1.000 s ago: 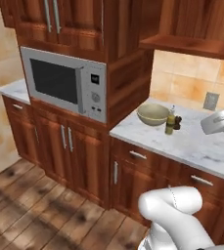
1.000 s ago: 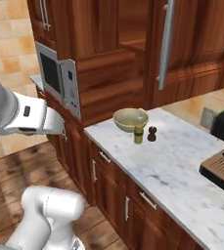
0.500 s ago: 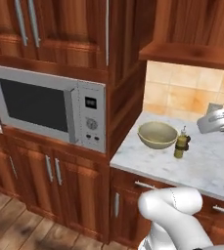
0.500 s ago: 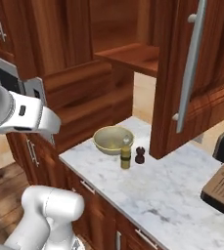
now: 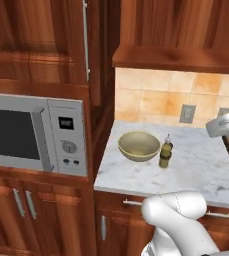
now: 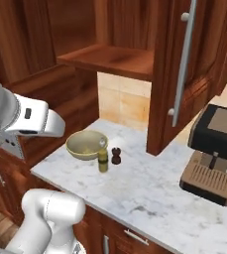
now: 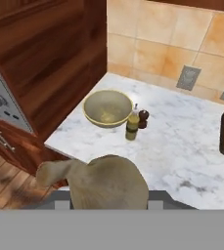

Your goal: Retrieve the bottle and the shaker from the cabinet and place them next to the mixing bowl on the counter. Then add garlic from the fridge to the mixing bowl.

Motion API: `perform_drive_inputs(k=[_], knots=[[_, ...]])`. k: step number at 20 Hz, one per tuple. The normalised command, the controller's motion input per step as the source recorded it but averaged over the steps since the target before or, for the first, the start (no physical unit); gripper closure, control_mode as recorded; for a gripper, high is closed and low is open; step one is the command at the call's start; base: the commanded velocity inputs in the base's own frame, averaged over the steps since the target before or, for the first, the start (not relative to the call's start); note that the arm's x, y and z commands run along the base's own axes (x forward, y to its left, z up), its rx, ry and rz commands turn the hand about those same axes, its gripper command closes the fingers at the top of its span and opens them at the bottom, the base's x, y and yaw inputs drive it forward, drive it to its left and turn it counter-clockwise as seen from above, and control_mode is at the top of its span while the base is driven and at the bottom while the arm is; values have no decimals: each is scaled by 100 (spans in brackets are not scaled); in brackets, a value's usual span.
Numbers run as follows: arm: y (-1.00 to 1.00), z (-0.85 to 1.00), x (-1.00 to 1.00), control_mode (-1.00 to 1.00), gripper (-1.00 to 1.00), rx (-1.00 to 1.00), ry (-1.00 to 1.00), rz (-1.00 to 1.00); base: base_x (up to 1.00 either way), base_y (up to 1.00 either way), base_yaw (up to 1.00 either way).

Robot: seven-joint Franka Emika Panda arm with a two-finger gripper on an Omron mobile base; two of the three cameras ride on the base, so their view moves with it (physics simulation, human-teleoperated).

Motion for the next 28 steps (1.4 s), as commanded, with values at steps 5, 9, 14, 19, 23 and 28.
perform_drive_inputs(k=[5,9,14,19,23,28], knots=[[0,0,0,100,100,0,0,0,93,27,-45],[0,0,0,100,100,0,0,0,76,51,-38],[0,0,0,100,100,0,0,0,81,30,-26],[0,0,0,100,100,0,0,0,3,0,-2],[0,0,0,100,100,0,0,0,0,0,0],[0,0,2,-100,100,0,0,0,0,0,0]])
